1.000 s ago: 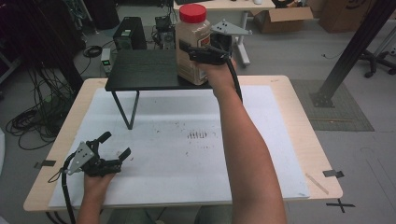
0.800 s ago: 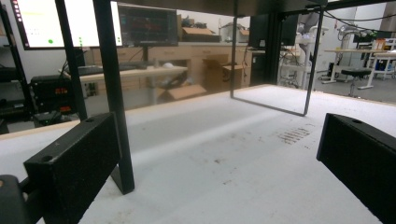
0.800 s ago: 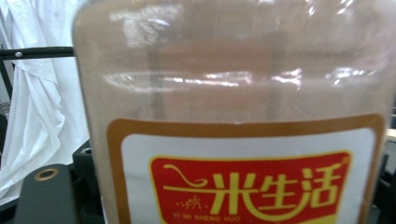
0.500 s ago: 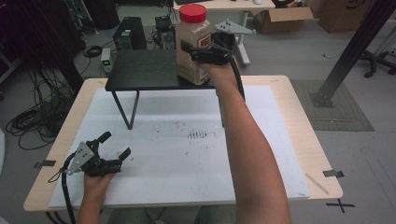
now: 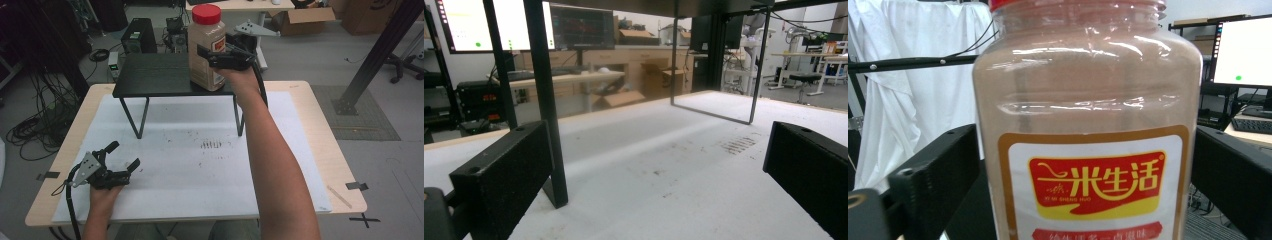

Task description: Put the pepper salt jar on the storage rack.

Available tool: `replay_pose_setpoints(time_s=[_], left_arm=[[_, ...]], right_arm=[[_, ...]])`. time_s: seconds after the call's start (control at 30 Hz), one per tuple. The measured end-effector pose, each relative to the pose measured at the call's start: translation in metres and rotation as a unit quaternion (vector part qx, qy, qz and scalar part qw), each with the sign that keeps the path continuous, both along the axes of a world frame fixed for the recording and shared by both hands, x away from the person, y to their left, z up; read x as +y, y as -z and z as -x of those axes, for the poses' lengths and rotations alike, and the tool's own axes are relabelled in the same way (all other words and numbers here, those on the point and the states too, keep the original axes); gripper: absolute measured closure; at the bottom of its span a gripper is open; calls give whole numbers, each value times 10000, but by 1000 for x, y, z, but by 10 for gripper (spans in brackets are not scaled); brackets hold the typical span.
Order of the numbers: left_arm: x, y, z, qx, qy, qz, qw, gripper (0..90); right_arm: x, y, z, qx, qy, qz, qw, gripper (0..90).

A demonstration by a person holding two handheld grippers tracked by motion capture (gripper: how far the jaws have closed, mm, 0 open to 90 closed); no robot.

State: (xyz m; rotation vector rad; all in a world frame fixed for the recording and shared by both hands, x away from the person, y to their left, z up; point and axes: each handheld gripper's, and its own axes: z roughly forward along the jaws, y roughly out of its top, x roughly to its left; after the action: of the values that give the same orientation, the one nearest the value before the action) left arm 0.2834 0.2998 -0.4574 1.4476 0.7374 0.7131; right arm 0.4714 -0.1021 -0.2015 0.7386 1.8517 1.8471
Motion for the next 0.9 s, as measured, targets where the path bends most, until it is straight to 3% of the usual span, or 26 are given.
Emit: replay_pose_setpoints(time_s=[0.47,0.9], left_arm=[[0,0,0,2,3,6,10000,2],[0,0,0,4,-1,3,10000,2]], right_arm=[[-25,-4,18,-80,192,54,9998,0],[-44,-2,38,-188,113,45,9997,0]])
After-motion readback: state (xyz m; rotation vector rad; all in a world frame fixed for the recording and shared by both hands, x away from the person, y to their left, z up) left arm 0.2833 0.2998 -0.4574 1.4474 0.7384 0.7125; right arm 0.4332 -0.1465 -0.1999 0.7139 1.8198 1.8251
